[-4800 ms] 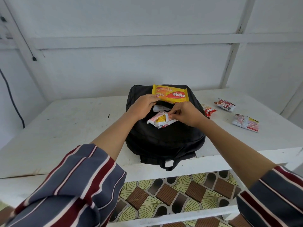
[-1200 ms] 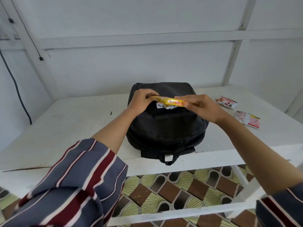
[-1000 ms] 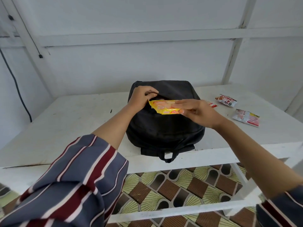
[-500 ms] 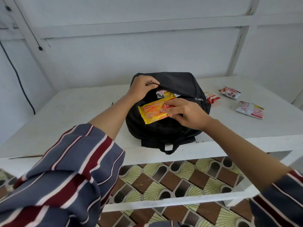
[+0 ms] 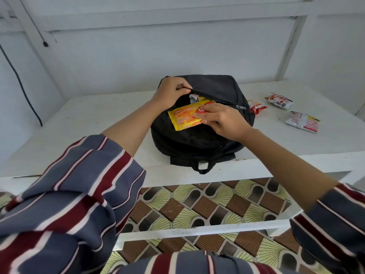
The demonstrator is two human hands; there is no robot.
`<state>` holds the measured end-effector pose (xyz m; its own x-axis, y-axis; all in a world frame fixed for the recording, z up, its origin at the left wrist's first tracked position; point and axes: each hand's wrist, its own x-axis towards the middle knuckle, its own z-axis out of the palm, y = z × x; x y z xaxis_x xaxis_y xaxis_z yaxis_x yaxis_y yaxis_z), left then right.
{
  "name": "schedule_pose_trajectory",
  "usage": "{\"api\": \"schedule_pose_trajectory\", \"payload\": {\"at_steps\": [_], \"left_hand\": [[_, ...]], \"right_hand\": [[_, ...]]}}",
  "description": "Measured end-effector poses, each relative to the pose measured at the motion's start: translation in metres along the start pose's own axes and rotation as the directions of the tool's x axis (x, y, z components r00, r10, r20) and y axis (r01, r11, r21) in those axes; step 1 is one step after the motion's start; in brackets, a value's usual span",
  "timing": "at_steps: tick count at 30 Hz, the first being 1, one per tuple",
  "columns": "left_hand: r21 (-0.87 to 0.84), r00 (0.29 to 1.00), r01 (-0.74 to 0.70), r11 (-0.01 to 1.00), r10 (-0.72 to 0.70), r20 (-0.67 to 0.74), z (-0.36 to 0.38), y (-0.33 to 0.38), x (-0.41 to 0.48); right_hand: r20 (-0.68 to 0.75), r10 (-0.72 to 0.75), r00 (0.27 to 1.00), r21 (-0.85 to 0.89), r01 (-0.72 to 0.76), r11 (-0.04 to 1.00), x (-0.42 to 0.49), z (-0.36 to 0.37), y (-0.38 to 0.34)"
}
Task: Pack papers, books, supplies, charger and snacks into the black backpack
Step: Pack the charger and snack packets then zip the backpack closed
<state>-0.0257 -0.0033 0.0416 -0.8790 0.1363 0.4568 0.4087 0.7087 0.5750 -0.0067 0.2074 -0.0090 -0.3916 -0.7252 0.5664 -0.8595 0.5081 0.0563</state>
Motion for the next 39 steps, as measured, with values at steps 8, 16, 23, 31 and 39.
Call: {"api": "schedule_pose_trajectory", "payload": {"at_steps": [8, 16, 23, 31, 39], "left_hand": [[-0.020, 0.999, 0.020, 1.000, -0.021, -0.029, -0.003, 0.004, 0.007], [-0.049, 1.000, 0.021, 0.999, -0.021, 0.003, -0.003, 0.003, 0.007], [-0.039, 0.997, -0.014, 0.999, 0.017, 0.078, -0.005, 0.000, 0.006], [-0.056, 0.997, -0.016, 0.998, 0.020, 0.080, -0.005, -0.003, 0.008], [-0.069, 0.996, -0.028, 0.997, 0.034, 0.086, -0.008, -0.005, 0.012]], "right_hand": [[-0.033, 0.121, 0.992, -0.123, -0.124, 0.985, 0.006, 0.008, 0.024], [-0.226, 0.184, 0.957, -0.279, -0.244, 0.929, 0.030, 0.012, 0.020], [0.036, 0.572, 0.819, -0.043, -0.571, 0.820, 0.036, 0.009, 0.034], [0.110, 0.544, 0.832, -0.087, -0.537, 0.839, 0.058, 0.005, 0.048], [0.337, 0.459, 0.822, 0.140, -0.526, 0.839, 0.049, -0.012, 0.074]]}}
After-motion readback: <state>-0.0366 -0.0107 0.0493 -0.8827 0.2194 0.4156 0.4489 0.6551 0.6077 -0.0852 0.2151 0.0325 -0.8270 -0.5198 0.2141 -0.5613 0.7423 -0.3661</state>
